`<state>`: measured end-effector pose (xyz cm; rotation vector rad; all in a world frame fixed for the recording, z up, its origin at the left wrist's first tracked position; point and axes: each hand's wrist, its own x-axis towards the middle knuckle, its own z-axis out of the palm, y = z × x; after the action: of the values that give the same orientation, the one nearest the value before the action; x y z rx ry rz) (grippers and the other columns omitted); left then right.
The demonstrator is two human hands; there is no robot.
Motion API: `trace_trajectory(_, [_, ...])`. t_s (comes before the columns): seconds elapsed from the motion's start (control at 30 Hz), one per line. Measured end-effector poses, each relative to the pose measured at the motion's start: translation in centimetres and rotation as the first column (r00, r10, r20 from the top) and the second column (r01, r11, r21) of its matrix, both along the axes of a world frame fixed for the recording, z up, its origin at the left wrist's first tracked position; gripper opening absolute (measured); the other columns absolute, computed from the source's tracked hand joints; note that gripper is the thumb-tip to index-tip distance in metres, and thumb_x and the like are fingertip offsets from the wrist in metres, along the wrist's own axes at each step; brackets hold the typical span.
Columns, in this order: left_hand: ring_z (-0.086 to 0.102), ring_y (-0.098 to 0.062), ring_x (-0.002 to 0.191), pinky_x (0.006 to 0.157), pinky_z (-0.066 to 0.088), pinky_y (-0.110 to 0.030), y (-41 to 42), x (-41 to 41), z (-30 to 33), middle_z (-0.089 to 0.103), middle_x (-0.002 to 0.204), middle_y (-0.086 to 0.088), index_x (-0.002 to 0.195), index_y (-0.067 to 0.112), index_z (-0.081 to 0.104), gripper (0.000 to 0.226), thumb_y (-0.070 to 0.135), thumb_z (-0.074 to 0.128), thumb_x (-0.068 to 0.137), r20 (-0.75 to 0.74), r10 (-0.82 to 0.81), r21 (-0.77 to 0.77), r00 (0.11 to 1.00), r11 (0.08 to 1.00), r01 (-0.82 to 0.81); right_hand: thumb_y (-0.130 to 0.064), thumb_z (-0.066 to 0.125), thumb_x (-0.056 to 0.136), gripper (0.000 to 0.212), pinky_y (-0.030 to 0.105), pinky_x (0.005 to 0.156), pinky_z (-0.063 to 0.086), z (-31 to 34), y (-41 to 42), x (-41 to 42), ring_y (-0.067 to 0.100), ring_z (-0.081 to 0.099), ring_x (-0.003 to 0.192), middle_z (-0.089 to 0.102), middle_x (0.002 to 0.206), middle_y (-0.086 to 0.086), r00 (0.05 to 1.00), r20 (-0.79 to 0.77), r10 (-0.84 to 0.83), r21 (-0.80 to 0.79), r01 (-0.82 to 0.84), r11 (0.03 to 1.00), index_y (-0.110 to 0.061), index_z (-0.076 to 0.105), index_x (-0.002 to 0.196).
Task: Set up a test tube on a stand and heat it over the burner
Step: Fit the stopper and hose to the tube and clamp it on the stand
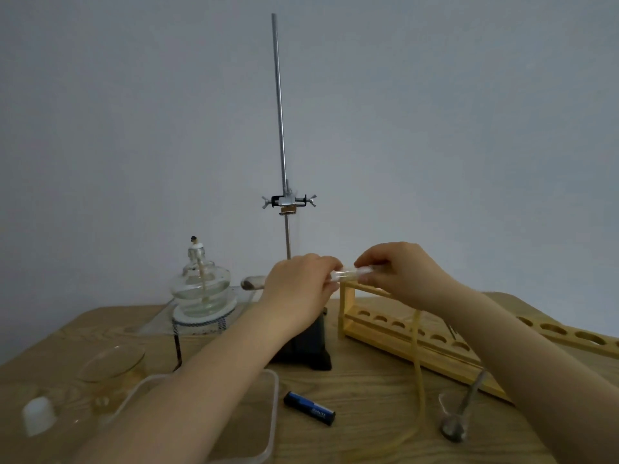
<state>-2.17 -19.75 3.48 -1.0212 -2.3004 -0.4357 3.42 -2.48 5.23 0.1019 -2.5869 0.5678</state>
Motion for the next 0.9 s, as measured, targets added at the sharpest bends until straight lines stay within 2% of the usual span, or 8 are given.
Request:
trace_trajectory(0.07, [0.051,-0.014,0.11,0.091,0.044,-0.032,-0.7,-0.2,0.9,0.057,0.123,0.005,0.131,0.029,0.049,0.039,0.037,0.051,0.093,-0.002,0.001,0.016,1.0,1.0,-0.001,-0.028,0.065,0.087,0.02,0.029,0.083,0.052,0.5,0.3,0.0,0.009,0.06,0.088,0.066,0.097,-0.008,1.0,-0.014,-0.006,-0.034,0.006,0.999,-0.025,0.069,0.107])
trace_trajectory(0.17, [0.041,-0.014,0.124,0.099,0.036,-0.031,-2.5,-0.5,2.7,0.048,0.136,0.006,0.136,0.025,0.044,0.046,0.042,0.049,0.093,-0.045,0.022,0.091,0.999,0.996,-0.018,-0.025,0.065,0.088,0.019,0.02,0.073,0.047,1.2,1.1,0.2,0.007,0.059,0.084,0.067,0.093,-0.008,0.999,-0.053,-0.008,-0.065,0.004,0.998,-0.024,0.069,0.106])
trace_trajectory(0.3, [0.041,-0.019,0.125,0.102,0.032,-0.031,-5.1,-1.6,5.1,0.05,0.133,-0.001,0.133,0.018,0.048,0.041,0.033,0.046,0.096,-0.093,0.083,0.269,0.992,0.962,-0.056,-0.024,0.064,0.088,0.015,0.016,0.064,0.041,2.3,2.1,0.9,0.007,0.057,0.079,0.065,0.087,-0.01,0.99,-0.137,-0.012,-0.131,-0.007,0.991,-0.027,0.069,0.103])
trace_trajectory(0.37, [0.043,-0.019,0.124,0.1,0.031,-0.027,-5.8,-2.4,6.0,0.051,0.133,-0.003,0.133,0.015,0.049,0.037,0.027,0.044,0.098,-0.052,0.095,0.347,0.994,0.935,-0.071,-0.022,0.064,0.089,0.014,0.016,0.061,0.038,2.8,2.4,1.1,0.005,0.055,0.074,0.062,0.083,-0.013,0.982,-0.188,-0.029,-0.175,-0.004,0.985,-0.027,0.068,0.101])
trace_trajectory(0.47, [0.044,-0.017,0.126,0.098,0.028,-0.021,-6.1,-3.4,6.7,0.051,0.136,-0.003,0.134,0.015,0.049,0.036,0.019,0.039,0.1,0.048,0.067,0.354,0.997,0.932,-0.08,-0.021,0.064,0.088,0.014,0.019,0.058,0.04,3.1,2.6,1.1,0.009,0.053,0.067,0.062,0.082,-0.011,0.965,-0.248,-0.083,-0.253,0.018,0.967,-0.028,0.068,0.1])
trace_trajectory(0.53, [0.045,-0.019,0.127,0.099,0.029,-0.022,-5.8,-3.8,6.9,0.052,0.137,-0.004,0.134,0.014,0.049,0.036,0.016,0.037,0.1,0.094,0.047,0.338,0.994,0.938,-0.076,-0.023,0.064,0.088,0.014,0.024,0.062,0.042,3.2,2.7,0.9,0.008,0.052,0.065,0.062,0.08,-0.013,0.955,-0.27,-0.126,-0.277,0.049,0.96,-0.029,0.069,0.099])
trace_trajectory(0.67, [0.045,-0.019,0.127,0.098,0.03,-0.022,-5.0,-4.1,6.9,0.051,0.138,-0.004,0.135,0.013,0.048,0.037,0.012,0.038,0.1,0.182,-0.012,0.366,0.983,0.929,-0.056,-0.023,0.064,0.088,0.015,0.034,0.079,0.044,3.2,2.8,0.8,0.0,0.048,0.068,0.058,0.077,-0.019,0.939,-0.289,-0.184,-0.27,0.104,0.957,-0.028,0.069,0.101])
trace_trajectory(0.9, [0.048,-0.022,0.124,0.1,0.033,-0.027,-3.7,-4.7,6.9,0.053,0.135,-0.006,0.135,0.011,0.047,0.038,0.009,0.04,0.098,0.251,-0.004,0.378,0.968,0.921,-0.094,-0.023,0.062,0.09,0.015,0.039,0.087,0.044,3.0,2.7,1.0,0.002,0.048,0.066,0.055,0.078,-0.021,0.931,-0.276,-0.238,-0.276,0.161,0.948,-0.026,0.069,0.103])
